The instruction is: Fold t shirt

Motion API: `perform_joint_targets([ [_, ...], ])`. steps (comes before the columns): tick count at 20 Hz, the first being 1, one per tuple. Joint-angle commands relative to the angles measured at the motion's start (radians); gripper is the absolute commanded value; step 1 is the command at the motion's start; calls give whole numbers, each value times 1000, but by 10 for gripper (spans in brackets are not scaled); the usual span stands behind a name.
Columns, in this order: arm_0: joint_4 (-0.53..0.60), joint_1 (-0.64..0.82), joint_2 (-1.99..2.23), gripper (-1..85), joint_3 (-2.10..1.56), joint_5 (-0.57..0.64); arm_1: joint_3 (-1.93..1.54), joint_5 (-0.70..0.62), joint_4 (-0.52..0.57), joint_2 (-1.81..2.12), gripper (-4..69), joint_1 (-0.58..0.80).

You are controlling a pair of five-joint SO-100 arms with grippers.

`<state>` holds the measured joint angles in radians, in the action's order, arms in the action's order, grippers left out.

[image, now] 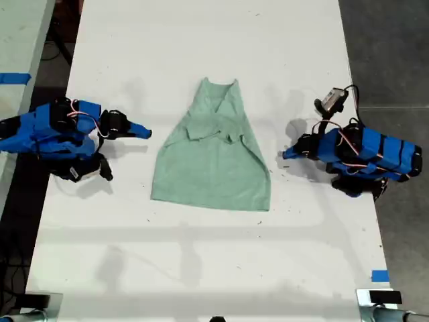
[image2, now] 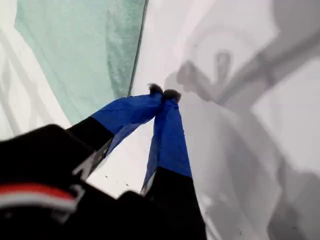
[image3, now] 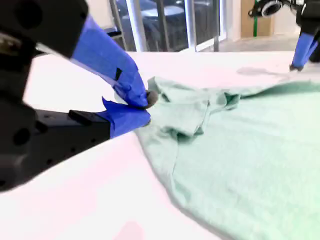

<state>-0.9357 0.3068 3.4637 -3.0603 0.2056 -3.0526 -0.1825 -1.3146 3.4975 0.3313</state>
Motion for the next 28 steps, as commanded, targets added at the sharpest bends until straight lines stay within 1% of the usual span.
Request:
perform_joint_targets([
  [1,11,-18,144,-2,-92,3,-26,-8,9,14,1,0],
  [3,0,6,141,-2,-98,8,-26,-2,6,14,1,-8],
  [9,-6,14,141,-2,-106,0,-26,-3,6,14,1,-8],
  [10,-6,14,141,-2,-107,-2,-26,-8,9,14,1,-8],
  [12,-6,15,141,-2,-107,-3,-29,-61,49,14,1,15],
  [13,-6,14,141,-2,-109,-6,-25,-52,32,14,1,17],
  [15,-6,12,141,-2,-110,-6,-12,8,-25,14,1,11],
  [18,-11,8,141,-2,-112,-34,-14,69,-37,14,1,-18],
  [20,-46,18,141,-2,-104,-95,-8,98,-54,14,1,-23],
  [21,-46,29,141,-2,-101,-109,-8,115,-64,14,1,-31],
  [25,-32,48,141,-2,-106,-110,-12,164,-83,14,1,-40],
  [28,-26,66,141,-2,-120,-101,-17,249,-75,14,-3,-38],
])
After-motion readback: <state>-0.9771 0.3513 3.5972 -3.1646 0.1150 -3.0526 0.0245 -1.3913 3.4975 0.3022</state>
